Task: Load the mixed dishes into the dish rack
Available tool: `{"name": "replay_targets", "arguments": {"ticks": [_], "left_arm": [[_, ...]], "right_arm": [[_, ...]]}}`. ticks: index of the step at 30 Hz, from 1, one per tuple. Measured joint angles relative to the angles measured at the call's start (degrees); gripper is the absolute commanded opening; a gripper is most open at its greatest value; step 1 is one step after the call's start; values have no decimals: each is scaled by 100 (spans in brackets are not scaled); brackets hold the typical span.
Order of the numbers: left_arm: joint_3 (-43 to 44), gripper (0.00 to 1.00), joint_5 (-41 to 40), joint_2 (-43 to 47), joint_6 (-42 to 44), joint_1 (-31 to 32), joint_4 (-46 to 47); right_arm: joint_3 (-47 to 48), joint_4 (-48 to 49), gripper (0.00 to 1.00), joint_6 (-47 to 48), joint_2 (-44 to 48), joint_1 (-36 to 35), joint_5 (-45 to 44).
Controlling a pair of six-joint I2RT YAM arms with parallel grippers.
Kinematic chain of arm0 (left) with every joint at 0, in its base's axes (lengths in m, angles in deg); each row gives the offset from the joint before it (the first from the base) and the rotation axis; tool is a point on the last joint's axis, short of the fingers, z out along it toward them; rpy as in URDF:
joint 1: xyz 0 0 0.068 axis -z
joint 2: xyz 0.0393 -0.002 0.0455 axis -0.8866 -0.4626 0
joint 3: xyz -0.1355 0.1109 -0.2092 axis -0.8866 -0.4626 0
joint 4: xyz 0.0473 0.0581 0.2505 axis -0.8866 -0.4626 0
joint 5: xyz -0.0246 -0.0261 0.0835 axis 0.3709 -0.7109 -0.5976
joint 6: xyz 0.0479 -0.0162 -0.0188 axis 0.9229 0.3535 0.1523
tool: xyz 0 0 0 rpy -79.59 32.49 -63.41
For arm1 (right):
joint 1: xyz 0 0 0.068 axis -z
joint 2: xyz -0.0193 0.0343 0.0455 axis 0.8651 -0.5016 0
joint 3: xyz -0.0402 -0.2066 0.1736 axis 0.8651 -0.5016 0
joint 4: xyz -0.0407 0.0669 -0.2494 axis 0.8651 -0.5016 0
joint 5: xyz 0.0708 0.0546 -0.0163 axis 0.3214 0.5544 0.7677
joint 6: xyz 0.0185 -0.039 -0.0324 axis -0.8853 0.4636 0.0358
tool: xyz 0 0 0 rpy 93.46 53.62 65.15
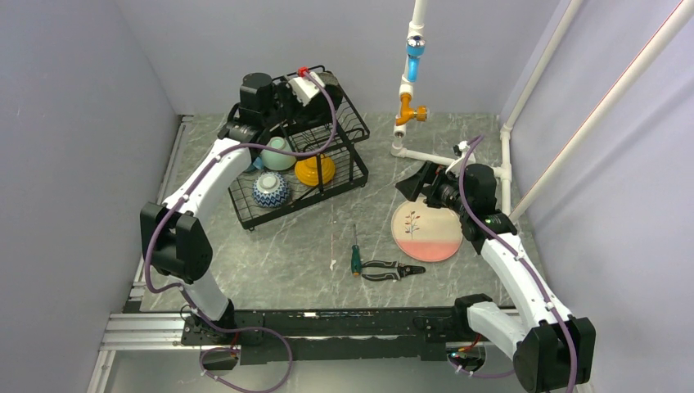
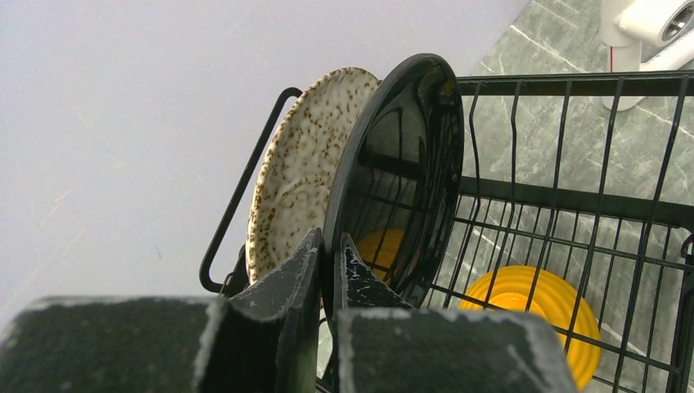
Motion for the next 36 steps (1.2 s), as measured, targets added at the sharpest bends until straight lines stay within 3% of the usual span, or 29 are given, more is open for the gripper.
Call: {"name": "replay_targets", "arguments": {"ticks": [8, 22, 36], "left_arm": [[0, 34, -48, 0, -61, -76, -90], [0, 61, -57, -24, -337, -232, -254], [-2, 99, -20, 472, -660, -289, -533]], "right_arm": [[-37, 13, 98, -39, 0, 4, 20], [-42, 13, 98, -63, 0, 15, 109], [-15, -127, 99, -79, -280, 15, 302]]}}
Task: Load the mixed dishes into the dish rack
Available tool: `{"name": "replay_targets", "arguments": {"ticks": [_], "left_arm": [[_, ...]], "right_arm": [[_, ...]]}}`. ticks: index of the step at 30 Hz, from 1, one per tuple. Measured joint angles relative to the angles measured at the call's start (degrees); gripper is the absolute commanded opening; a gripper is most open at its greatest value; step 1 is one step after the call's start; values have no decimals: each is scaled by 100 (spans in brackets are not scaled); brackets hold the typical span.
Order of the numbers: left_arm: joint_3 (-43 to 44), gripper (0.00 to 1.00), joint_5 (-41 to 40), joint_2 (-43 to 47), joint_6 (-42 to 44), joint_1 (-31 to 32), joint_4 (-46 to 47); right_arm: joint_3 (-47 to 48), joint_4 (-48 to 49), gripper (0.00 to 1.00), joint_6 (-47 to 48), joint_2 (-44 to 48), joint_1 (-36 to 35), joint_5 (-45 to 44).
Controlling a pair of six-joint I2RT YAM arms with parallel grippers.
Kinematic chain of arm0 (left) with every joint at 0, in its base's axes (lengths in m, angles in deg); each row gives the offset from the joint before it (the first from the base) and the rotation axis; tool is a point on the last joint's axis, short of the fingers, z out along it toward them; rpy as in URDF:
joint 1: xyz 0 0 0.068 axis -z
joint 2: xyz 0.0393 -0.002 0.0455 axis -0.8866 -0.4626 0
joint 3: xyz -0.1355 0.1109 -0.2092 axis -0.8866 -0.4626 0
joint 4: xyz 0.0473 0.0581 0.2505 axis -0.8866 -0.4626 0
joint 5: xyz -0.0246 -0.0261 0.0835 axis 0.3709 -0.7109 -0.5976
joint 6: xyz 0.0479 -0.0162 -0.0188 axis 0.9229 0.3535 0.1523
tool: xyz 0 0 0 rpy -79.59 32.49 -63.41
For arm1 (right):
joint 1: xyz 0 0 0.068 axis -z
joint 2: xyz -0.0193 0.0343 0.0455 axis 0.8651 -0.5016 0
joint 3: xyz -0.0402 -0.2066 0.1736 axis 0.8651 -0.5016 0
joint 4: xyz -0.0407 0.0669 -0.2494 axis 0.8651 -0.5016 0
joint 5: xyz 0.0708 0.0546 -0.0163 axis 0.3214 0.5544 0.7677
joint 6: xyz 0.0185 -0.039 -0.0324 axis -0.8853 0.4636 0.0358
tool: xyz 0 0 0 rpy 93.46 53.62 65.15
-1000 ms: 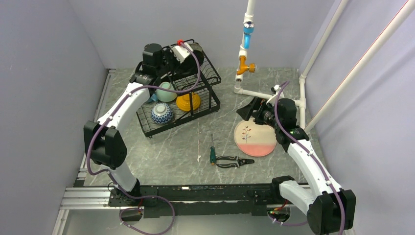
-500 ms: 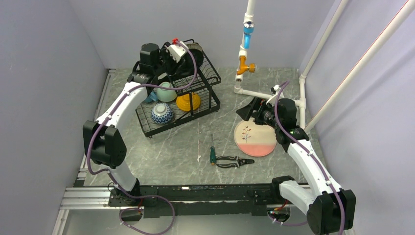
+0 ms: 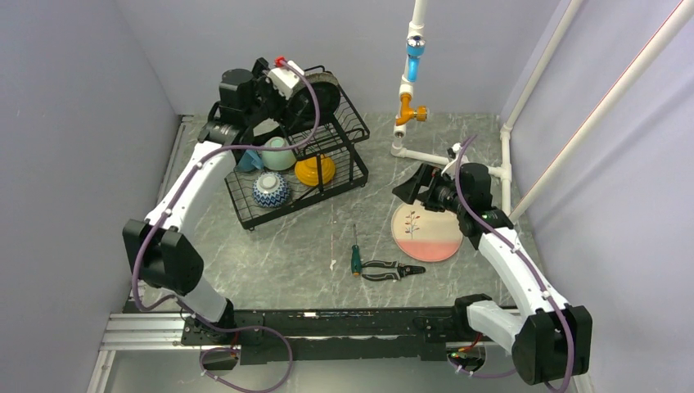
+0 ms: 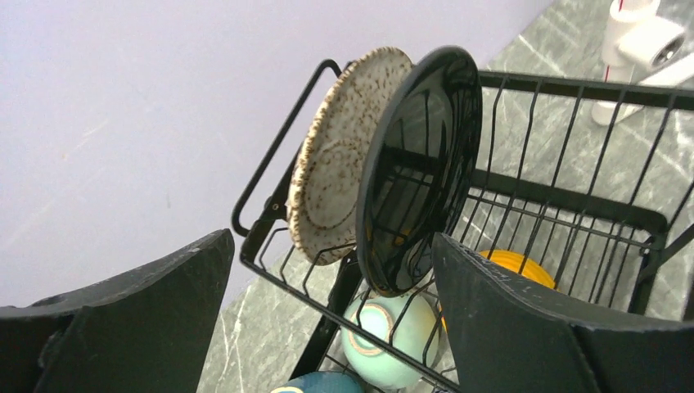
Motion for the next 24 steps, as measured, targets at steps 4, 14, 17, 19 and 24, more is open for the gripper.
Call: {"name": "replay_targets", "arguments": {"ticks": [4, 14, 17, 19, 24], "left_arm": [[0, 99, -9, 389, -356, -37, -55], [-1021, 99, 361, 2286, -2505, -61, 188], [-1502, 99, 691, 2632, -3047, -61, 369], [-1851, 99, 907, 2745, -3351, -57, 520], [-2723, 99, 1154, 2789, -3838, 92, 726]], "right_arm": [[138, -275, 99, 39, -118, 0, 59], [232, -940, 99, 136, -175, -2, 149], [275, -1287, 99, 96, -234, 0, -72], [297, -1528, 99, -2, -249, 15, -372], [199, -2009, 99, -402, -142, 649, -1139]]}}
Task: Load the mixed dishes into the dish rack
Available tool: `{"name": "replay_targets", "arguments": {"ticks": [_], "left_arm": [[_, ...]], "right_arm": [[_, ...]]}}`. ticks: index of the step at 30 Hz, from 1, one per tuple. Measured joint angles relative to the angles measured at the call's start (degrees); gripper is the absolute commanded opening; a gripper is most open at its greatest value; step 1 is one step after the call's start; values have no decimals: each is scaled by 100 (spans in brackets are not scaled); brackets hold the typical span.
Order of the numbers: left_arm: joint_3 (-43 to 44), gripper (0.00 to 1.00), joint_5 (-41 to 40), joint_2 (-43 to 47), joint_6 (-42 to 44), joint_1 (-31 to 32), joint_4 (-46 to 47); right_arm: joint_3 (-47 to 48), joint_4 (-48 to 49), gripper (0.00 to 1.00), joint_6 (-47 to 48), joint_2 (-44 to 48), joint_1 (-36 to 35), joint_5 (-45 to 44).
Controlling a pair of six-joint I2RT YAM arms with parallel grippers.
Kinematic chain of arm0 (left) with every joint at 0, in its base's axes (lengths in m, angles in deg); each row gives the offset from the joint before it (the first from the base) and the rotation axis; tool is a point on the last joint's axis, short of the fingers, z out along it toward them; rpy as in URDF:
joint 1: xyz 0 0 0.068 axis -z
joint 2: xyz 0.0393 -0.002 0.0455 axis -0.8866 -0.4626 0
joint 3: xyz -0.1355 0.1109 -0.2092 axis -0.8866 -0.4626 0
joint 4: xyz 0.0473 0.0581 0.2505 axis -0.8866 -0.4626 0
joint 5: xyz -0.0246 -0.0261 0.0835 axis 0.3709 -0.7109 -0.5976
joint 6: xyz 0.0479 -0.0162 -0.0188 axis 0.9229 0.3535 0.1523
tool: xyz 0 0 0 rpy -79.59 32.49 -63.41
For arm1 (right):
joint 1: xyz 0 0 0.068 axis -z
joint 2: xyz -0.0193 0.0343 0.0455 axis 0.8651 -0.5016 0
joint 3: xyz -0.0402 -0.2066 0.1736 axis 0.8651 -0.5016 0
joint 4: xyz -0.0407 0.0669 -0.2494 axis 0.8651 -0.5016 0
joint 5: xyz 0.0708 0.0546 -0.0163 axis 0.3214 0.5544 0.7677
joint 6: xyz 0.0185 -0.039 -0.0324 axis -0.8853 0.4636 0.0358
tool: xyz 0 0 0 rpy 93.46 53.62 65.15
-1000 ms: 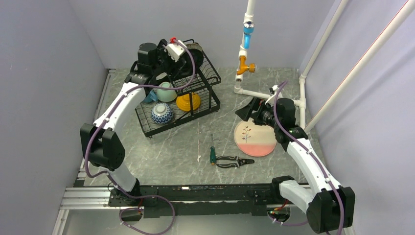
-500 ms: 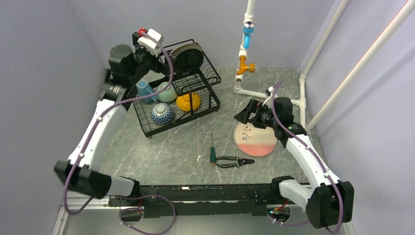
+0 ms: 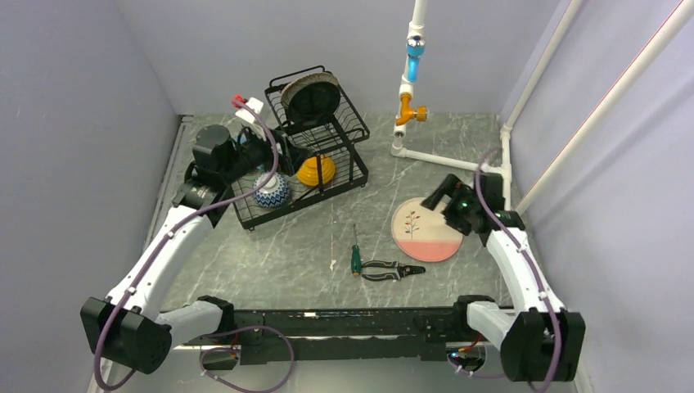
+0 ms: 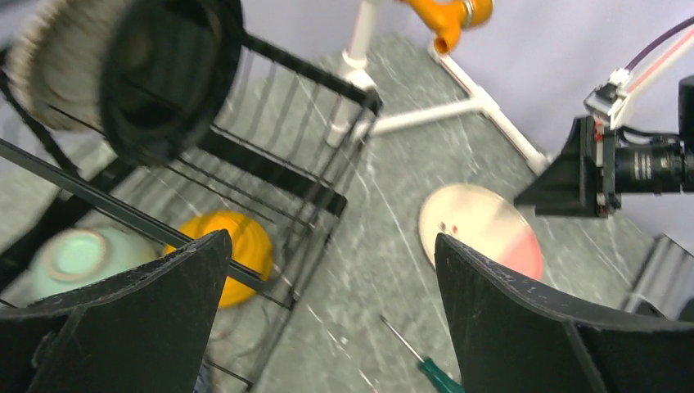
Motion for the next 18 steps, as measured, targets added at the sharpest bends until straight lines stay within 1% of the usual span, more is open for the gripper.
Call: {"name": "replay_targets", "arguments": {"ticks": [2, 4, 6, 10, 14, 18], "left_arm": [[-203, 99, 4, -2, -136, 188, -66], [-232, 99, 24, -28, -199, 442, -85], [-199, 99, 90, -61, -216, 769, -74], [-164, 99, 291, -166, -275, 1305, -59], [-164, 99, 446, -249, -367, 1526, -59], [-164, 99, 535, -264, -461, 1539, -61]], "right_arm": [[-254, -22, 98, -164, 210, 586, -136], [-673, -42, 97, -343, 518, 1222, -249], [-986, -127, 95, -474, 713, 1565, -293], [-1434, -186, 92, -658, 857, 1947, -295], [-1637, -195, 89, -697, 844, 2162, -273], [-1735, -149, 69, -678, 761, 2218, -227]]}}
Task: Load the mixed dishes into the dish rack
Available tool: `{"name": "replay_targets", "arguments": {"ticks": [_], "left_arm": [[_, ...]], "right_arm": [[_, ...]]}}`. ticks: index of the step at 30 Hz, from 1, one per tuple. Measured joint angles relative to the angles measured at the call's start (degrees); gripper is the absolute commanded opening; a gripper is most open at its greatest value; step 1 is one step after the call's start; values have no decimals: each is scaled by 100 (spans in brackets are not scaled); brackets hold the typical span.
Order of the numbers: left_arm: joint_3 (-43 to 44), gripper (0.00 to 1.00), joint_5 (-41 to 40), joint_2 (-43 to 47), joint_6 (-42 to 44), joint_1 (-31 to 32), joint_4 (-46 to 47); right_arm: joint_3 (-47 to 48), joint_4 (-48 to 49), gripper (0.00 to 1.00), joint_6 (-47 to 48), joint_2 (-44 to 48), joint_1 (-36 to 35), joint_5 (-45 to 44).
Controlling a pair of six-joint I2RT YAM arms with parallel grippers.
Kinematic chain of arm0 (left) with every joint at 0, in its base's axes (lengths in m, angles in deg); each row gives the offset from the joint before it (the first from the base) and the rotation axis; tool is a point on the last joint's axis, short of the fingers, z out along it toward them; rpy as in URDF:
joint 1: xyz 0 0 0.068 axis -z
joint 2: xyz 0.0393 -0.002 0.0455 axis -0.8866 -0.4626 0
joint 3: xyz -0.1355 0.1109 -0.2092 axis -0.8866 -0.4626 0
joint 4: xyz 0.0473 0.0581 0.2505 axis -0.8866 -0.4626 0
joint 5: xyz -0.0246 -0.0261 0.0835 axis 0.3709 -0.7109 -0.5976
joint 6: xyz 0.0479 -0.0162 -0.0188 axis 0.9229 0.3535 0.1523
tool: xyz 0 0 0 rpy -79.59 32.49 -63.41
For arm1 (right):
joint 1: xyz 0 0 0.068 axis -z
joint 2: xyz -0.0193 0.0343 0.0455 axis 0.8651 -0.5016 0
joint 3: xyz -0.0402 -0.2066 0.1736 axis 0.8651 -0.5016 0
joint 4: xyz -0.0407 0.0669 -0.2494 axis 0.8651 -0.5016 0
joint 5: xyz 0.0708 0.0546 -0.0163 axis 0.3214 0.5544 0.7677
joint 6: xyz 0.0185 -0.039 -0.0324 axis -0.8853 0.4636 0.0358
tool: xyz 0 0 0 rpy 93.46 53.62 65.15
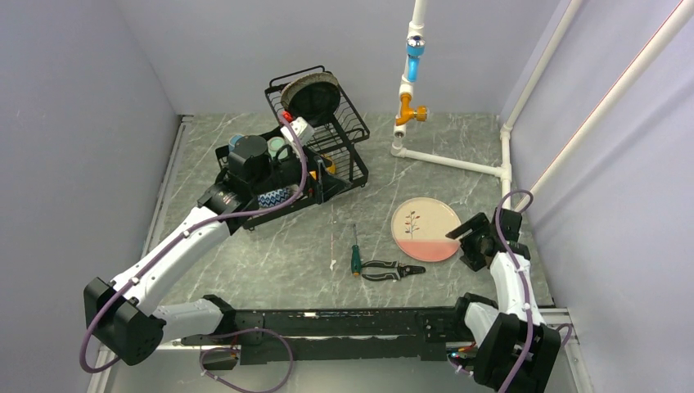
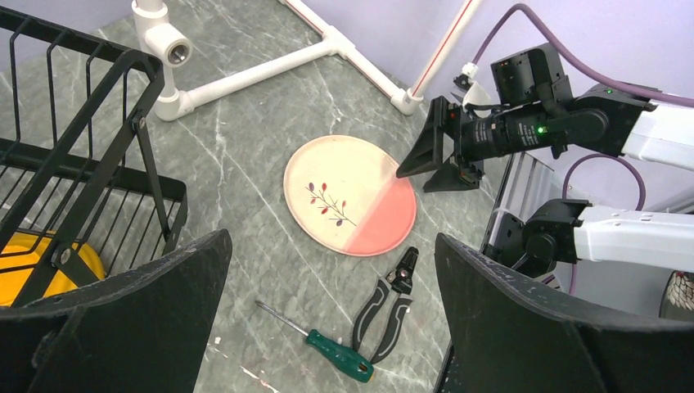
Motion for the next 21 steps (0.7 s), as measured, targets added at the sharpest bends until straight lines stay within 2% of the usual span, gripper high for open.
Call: {"name": "replay_targets", "arguments": {"ticks": [3, 9, 16, 21], "left_arm": [[0, 99, 13, 0, -26, 0, 2], [0, 99, 20, 0, -26, 0, 2], [0, 99, 20, -7, -26, 0, 2], [4, 99, 15, -20, -28, 0, 2]], "right_arm": [[-127, 66, 56, -24, -94, 7, 83], [-267, 151, 47, -39, -339, 9, 203], [-280, 199, 32, -28, -494, 9, 142], [-280, 199, 29, -24, -581, 7, 24]]}}
